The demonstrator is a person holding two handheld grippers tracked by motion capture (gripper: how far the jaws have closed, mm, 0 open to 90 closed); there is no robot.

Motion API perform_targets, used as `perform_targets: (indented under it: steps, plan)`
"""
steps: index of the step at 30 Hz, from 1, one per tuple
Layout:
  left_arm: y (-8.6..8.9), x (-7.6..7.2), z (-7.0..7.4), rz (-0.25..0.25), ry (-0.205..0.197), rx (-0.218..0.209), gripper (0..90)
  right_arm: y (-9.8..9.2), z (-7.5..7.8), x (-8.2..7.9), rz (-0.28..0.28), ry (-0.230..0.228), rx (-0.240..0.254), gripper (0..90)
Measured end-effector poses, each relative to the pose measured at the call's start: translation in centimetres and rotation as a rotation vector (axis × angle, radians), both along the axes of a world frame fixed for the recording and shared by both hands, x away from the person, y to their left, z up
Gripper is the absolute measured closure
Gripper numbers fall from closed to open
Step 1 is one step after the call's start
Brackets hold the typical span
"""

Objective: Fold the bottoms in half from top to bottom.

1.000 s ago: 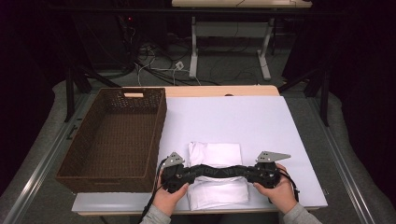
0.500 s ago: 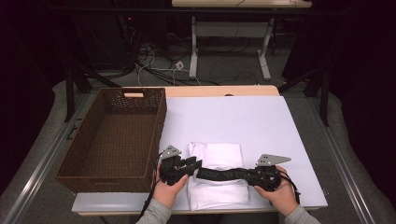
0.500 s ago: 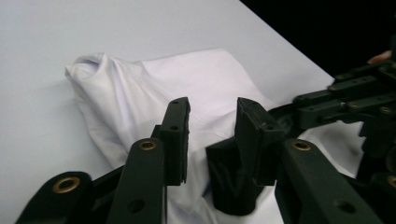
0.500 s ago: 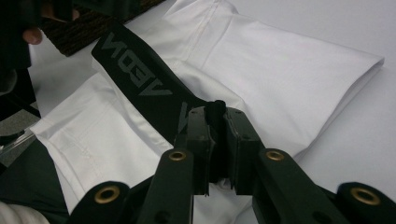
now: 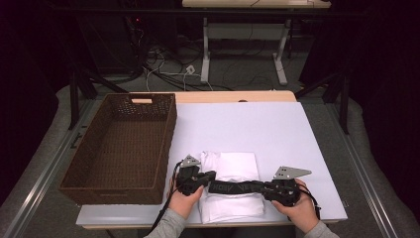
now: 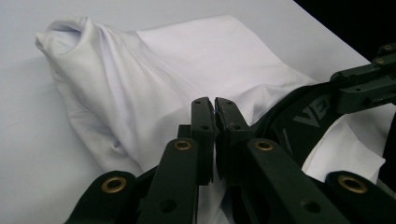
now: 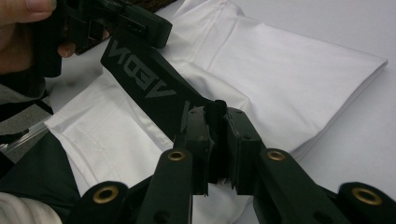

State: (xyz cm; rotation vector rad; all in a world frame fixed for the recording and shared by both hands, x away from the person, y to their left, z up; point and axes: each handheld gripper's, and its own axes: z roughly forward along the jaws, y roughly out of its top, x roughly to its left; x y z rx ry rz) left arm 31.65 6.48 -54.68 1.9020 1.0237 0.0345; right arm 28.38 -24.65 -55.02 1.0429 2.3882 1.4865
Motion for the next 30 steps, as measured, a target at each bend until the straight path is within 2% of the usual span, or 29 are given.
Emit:
perform_targets:
  steps: [4, 10, 13, 15, 20, 23, 28, 30]
  plan:
    - [0.0, -0.6, 0.1, -0.028, 0.0, -0.006, 86.9, 0.0, 0.1, -0.2, 0.01, 0.002, -0.003, 78.5]
    - [0.0, -1.8, 0.3, -0.068, 0.006, -0.01, 86.3, -0.3, 0.3, -0.7, 0.001, 0.018, 0.014, 66.9]
    - [0.0, -2.4, 0.5, -0.086, 0.009, -0.015, 85.5, -0.4, 0.7, -1.0, -0.004, 0.044, 0.046, 62.0]
    - [0.0, -2.9, 0.7, -0.091, 0.012, -0.028, 84.5, -0.5, 1.0, -1.1, -0.007, 0.044, 0.057, 60.5]
    - [0.3, -3.6, 1.7, -0.087, -0.016, -0.064, 83.0, -1.0, 1.8, -1.2, -0.026, 0.036, 0.113, 59.9]
    - [0.4, -3.5, 2.0, -0.08, -0.025, -0.077, 83.3, -1.0, 2.1, -1.0, -0.044, 0.039, 0.124, 67.3]
    - [0.1, -2.6, 1.7, -0.059, -0.024, -0.078, 87.9, -0.7, 1.7, 0.3, -0.096, 0.043, 0.068, 79.1]
    - [0.1, -2.2, 1.5, -0.047, -0.028, -0.06, 89.7, -0.5, 1.4, 1.0, -0.102, 0.052, 0.05, 85.4]
